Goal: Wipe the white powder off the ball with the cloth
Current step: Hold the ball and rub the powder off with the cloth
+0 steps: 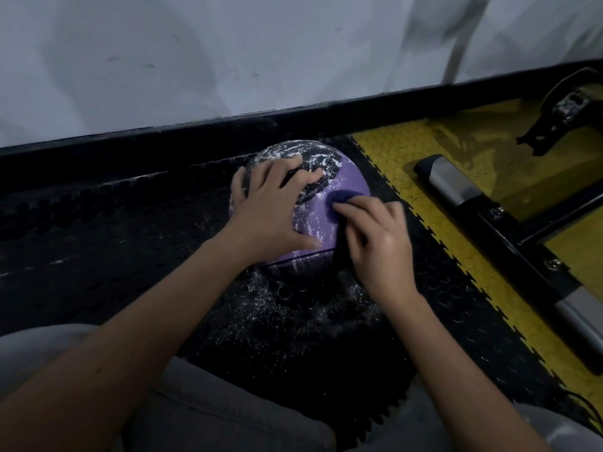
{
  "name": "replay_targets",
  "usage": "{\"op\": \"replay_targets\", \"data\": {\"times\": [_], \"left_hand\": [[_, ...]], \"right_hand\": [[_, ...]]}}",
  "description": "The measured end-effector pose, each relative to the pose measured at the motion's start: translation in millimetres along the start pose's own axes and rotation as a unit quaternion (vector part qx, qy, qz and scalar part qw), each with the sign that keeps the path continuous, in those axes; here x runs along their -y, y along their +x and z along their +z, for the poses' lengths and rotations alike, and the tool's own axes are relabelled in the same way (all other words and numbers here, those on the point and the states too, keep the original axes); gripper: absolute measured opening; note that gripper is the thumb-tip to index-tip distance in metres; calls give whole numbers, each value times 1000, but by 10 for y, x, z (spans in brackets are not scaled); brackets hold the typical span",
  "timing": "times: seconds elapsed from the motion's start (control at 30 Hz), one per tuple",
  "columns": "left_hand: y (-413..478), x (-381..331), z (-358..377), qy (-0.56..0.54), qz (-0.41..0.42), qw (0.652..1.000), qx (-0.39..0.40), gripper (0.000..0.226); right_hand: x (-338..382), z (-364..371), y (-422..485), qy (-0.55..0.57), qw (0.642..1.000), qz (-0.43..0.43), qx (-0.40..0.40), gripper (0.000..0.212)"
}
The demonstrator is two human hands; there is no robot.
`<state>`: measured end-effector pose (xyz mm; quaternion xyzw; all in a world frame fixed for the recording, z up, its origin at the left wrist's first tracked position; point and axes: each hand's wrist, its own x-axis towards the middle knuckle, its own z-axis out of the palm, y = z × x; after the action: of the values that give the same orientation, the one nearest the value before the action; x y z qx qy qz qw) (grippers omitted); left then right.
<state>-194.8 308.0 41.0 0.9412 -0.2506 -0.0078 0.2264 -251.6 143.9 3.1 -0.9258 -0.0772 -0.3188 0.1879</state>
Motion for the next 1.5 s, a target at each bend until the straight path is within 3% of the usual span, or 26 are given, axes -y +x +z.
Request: {"op": "replay_targets", "data": {"times": [0.13,0.3,0.5,0.7,0.83,0.9,1.13,1.2,1.3,1.37,1.5], "left_hand": [[16,-14,3,-3,4,1000,5,94],[-19,2,34,4,4,1000,-18,90],[16,-1,21,-4,10,1000,3,94],[-18,21,29,8,7,1000,-12,93],[21,52,-6,-3,7,1000,0,94],[34,58,-11,-9,7,1000,1,94],[31,115,-32,6,-4,1000,-12,94],[40,137,-45,-2,-4,1000,-8,93],[56,160,-51,-22,-1,1000,-3,91],[59,168,-49,-26,0,1000,-4,91],[49,193,-50,-15,-9,1000,-11,91]], "right_hand": [[-44,-23,55,12,998,58,-21,26],[246,41,-26,-14,998,-53,15,25],[-98,-38,63,-13,996,84,-17,23],[192,40,-49,-16,999,-39,12,25],[-110,-6,-9,14,997,79,-16,24],[-155,-1,-26,5,995,100,-21,23],[176,101,-163,-4,998,-64,2,26],[39,100,-128,-1,999,-32,4,24],[-191,74,-77,17,995,98,-20,23],[-181,80,-84,24,992,121,-28,23],[151,136,-130,43,999,24,-16,28]]}}
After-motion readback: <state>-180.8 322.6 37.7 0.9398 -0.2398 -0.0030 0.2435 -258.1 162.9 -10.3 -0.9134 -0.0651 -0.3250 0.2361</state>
